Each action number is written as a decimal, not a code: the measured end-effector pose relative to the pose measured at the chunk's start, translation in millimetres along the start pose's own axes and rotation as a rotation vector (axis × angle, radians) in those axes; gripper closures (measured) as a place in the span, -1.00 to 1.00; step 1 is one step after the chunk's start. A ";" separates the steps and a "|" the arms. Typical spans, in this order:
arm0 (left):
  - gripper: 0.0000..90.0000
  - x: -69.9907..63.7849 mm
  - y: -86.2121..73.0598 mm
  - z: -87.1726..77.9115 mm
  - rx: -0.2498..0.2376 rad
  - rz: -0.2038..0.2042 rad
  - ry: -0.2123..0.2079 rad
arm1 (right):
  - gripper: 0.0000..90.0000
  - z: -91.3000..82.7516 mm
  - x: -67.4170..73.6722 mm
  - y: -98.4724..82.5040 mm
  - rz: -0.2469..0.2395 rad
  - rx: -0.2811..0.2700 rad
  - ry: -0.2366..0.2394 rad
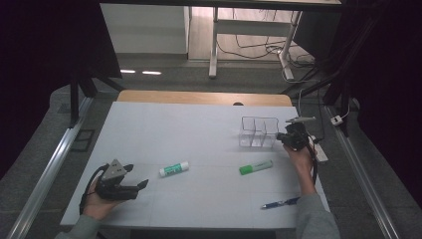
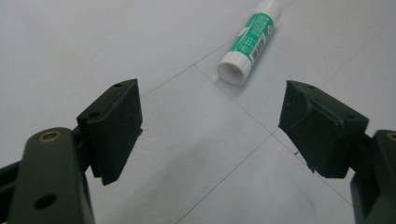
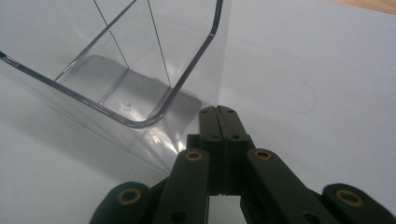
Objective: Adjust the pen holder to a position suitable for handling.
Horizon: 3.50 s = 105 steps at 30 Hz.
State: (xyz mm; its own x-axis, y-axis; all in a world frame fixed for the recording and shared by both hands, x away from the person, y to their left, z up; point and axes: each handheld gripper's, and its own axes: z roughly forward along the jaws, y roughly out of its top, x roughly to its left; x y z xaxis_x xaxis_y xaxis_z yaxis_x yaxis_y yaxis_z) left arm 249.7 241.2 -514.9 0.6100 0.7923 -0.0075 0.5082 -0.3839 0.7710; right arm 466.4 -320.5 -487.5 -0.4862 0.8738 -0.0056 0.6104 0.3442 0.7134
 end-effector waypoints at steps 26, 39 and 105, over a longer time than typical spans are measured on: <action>-0.54 1.3 -1.2 1.0 0.005 -0.008 0.001 | 0.99 8.4 27.6 11.4 -0.071 0.010 0.024; -0.54 1.6 -1.7 1.5 0.005 -0.010 0.001 | 0.99 11.8 41.4 18.0 -0.108 -0.002 0.016; -0.54 2.0 -2.6 1.1 0.002 -0.003 -0.008 | 0.99 56.2 119.9 58.3 -0.215 0.064 0.086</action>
State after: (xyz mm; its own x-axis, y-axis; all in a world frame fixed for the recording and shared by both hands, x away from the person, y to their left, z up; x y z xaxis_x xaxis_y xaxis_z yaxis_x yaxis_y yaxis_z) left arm 250.2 243.2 -517.6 0.6132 0.7898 -0.0144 0.5112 -0.3829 0.7694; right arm 478.8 -176.4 -486.0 -0.6590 0.7467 -0.0904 0.5246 0.5424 0.6562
